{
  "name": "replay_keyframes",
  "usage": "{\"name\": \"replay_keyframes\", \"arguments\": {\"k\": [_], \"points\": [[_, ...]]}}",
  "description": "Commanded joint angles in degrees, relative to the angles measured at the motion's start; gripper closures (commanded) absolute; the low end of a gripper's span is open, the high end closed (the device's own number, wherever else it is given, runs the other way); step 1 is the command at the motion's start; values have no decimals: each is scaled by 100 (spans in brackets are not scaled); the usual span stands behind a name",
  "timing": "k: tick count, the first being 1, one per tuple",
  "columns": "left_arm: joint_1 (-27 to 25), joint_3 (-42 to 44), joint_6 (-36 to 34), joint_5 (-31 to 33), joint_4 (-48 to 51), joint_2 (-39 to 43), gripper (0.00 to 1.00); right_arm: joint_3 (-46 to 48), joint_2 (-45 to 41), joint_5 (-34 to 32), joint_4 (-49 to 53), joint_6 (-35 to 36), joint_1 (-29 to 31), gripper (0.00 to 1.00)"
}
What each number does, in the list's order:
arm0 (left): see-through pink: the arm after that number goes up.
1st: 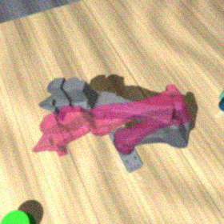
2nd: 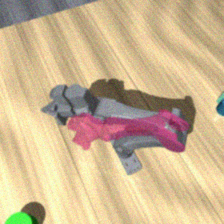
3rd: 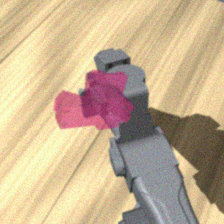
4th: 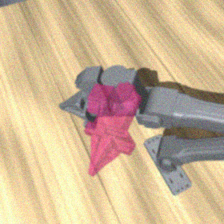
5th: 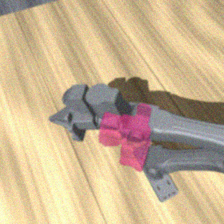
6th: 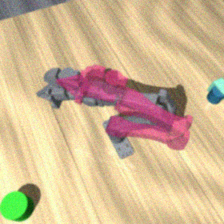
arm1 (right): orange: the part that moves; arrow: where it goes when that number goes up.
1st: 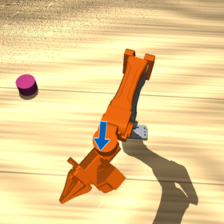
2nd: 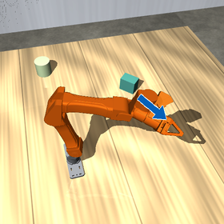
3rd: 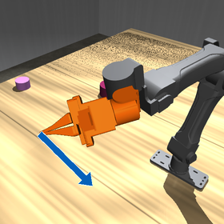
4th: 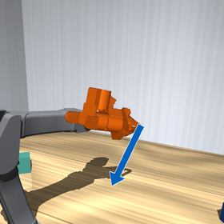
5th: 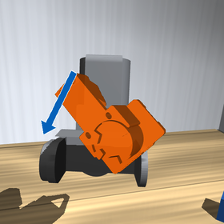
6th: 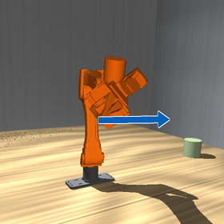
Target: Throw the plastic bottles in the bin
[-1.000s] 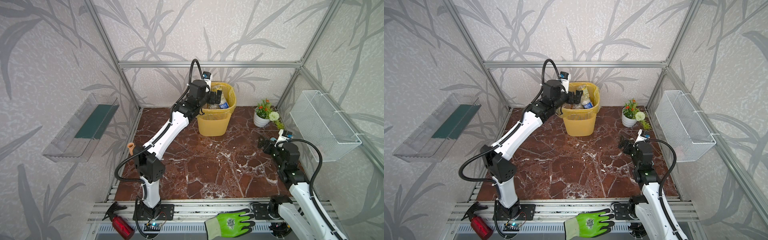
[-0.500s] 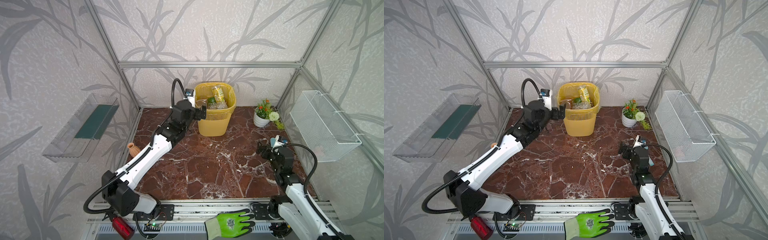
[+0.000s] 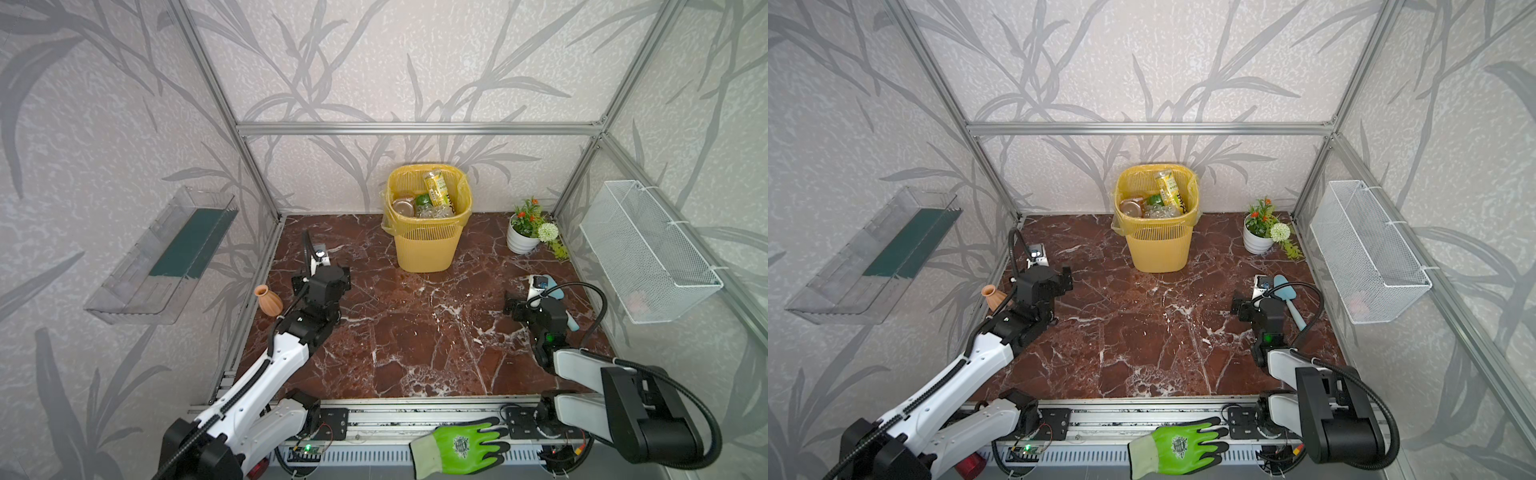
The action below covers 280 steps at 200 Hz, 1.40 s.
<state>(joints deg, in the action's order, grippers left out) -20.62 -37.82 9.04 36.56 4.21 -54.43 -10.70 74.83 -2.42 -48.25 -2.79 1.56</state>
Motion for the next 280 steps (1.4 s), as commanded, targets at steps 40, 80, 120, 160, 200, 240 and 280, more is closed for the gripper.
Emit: {"name": "replay_keyframes", "arguments": {"k": [40,80,120,160,200,240,280], "points": [[507,868,348,251,-232,499,1,-163,1894,-223,-2884,920,634,1],[862,1289,373,62,-1038,284,1,-806,1607,-450,-1316,846,662,1],[1258,1630,356,-134,-2163,-155,1,-1000,1625,-355,-967,828,626,1],[1706,2019,147,-977,-3696,-1014,1,-1001,1631,-361,-967,824,626,1],[1900,1752,-505,-1934,-4875,-2458,1,-996,1631,-366,-976,824,625,1],[1968,1509,-563,-2333,-4966,-3155,1,-996,1631,-365,-975,824,626,1],[2085,1391,-576,-2615,-4938,-3290,1,-987,1623,-374,-985,824,626,1]]}}
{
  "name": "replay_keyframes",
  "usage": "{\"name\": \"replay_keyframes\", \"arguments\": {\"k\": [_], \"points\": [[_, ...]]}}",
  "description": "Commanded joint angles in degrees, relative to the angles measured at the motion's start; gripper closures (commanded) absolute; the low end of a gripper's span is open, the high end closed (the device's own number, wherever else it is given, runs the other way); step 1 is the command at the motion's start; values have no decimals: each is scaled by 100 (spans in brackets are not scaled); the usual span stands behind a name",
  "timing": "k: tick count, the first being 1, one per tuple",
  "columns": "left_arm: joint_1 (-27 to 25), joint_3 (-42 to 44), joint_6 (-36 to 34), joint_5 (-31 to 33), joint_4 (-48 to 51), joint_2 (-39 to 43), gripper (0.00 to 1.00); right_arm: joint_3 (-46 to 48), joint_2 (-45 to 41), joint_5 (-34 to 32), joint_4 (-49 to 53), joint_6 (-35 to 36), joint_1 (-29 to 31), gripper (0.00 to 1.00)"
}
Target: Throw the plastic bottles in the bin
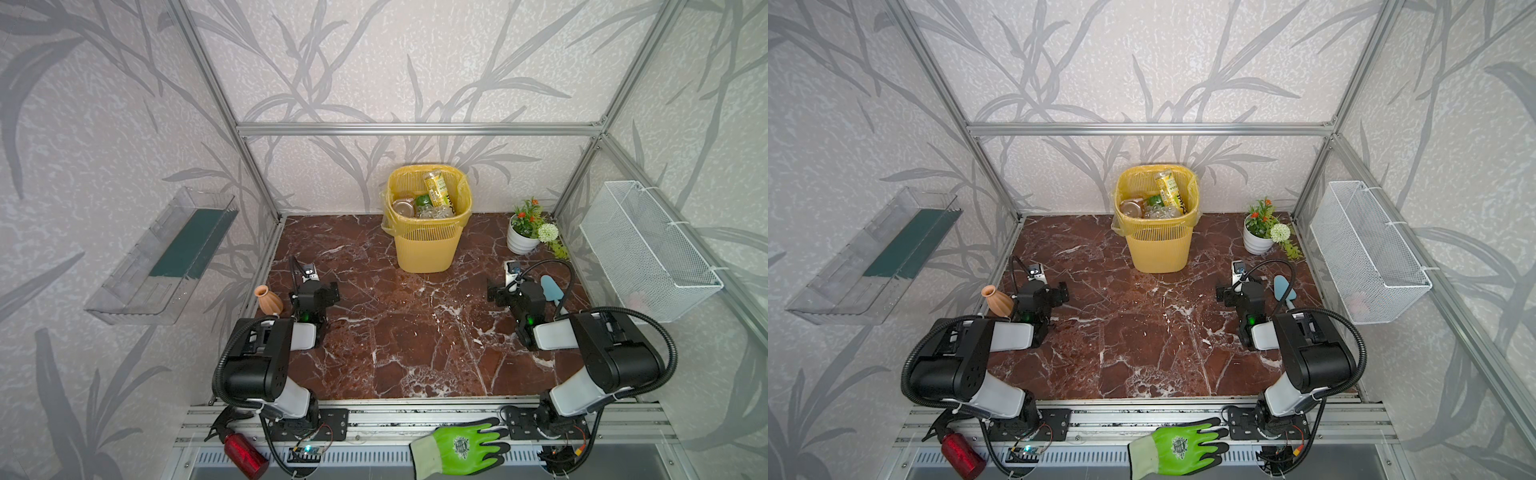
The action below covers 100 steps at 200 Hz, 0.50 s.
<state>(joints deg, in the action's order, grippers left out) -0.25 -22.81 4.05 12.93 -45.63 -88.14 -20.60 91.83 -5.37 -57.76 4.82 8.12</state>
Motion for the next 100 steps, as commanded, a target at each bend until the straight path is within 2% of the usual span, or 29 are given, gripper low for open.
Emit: {"name": "replay_keyframes", "arguments": {"k": [1,100], "points": [[50,-119,-79,-254,89,88,1,3,-73,-79,-34,63,-30,1],[44,-119,-71,-247,98,104,1,-23,-73,-52,4,63,-30,1]]}}
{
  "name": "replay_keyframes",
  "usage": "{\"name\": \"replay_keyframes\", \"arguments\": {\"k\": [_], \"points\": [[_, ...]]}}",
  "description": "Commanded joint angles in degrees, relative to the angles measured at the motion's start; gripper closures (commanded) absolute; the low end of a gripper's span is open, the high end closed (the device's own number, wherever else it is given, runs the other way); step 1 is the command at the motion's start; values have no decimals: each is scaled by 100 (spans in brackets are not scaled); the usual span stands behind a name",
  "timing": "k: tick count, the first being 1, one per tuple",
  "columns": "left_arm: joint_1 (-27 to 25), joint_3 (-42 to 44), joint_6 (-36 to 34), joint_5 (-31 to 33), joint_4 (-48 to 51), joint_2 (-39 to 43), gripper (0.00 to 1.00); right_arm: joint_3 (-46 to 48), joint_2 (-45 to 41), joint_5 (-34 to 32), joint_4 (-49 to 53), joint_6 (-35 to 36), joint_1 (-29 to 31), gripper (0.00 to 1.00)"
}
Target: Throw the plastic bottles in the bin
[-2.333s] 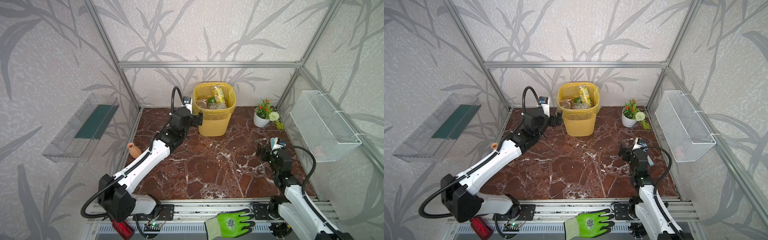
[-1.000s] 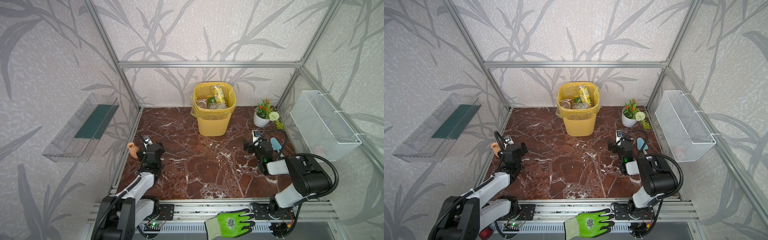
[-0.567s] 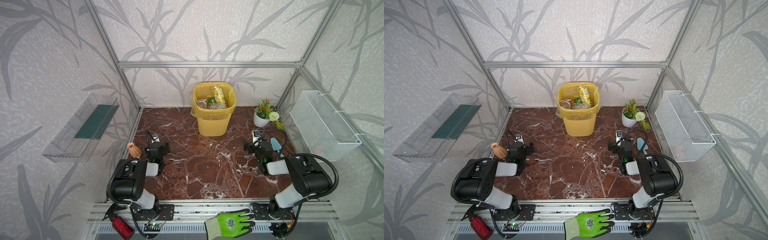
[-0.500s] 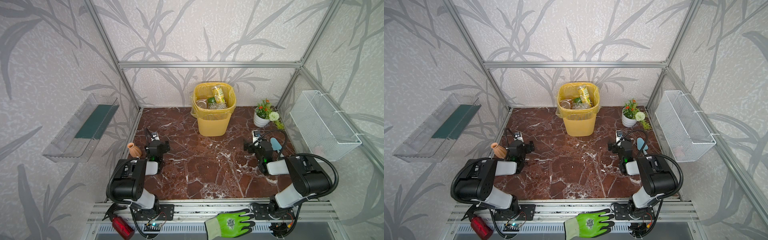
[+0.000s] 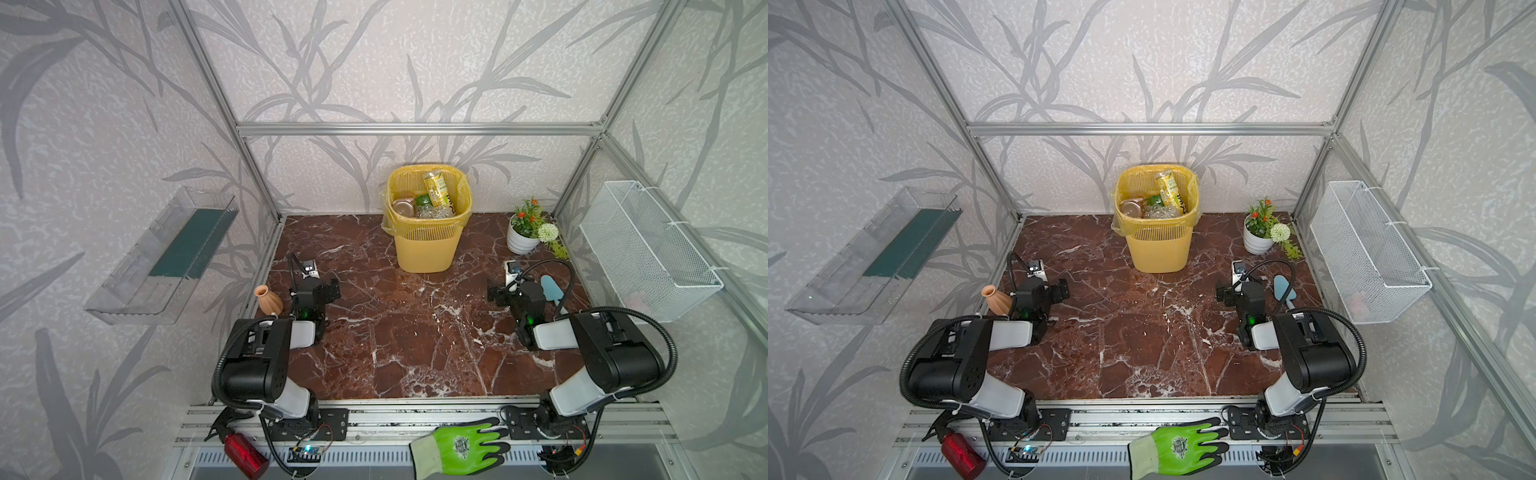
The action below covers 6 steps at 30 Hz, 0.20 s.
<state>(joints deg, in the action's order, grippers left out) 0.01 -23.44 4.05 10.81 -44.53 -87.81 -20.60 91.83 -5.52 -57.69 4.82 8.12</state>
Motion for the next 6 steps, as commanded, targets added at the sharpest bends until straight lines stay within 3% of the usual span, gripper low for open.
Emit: {"name": "replay_keyframes", "arguments": {"k": [1,6], "points": [[17,-55,-71,-39,-11,67,1,-23,-71,-37,-4,63,-30,1],[24,-51,-71,-44,-11,69,1,12,-72,-57,-58,65,-30,1]]}}
